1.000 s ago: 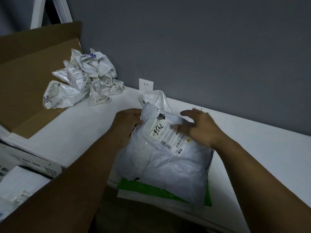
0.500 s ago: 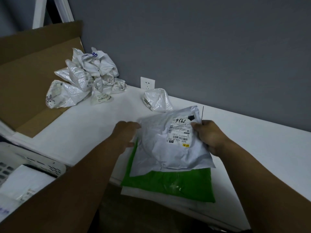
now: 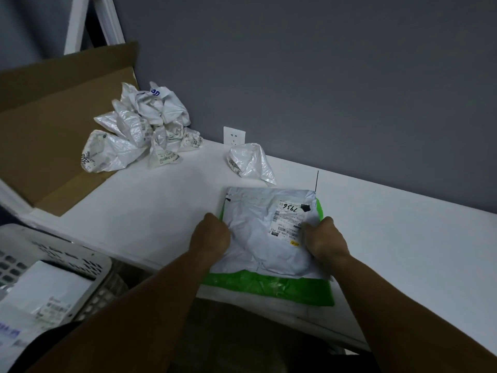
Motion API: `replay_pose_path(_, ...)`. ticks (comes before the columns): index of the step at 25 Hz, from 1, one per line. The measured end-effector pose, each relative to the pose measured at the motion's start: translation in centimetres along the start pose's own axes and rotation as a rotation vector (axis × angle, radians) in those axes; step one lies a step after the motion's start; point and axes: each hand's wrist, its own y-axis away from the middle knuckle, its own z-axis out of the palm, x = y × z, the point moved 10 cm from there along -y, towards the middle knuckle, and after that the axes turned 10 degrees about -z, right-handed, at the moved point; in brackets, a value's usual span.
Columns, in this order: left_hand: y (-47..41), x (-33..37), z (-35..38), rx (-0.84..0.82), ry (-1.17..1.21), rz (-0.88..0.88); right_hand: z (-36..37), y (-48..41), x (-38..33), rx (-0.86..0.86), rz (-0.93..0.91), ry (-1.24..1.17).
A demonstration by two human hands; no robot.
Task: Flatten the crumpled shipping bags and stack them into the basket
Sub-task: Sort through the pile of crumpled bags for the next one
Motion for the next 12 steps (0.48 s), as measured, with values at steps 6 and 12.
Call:
replay_pose_path(6,1.0,1.0,0.3,0.120,-0.133,0.165,0.6,0.9,-1.1,0.072,-0.209,0.216)
replay_pose_path(12,0.7,0.2,1.1,0.127,-0.263,0.147,0.2,1.3,0.1,0.103,-0.213,0.372)
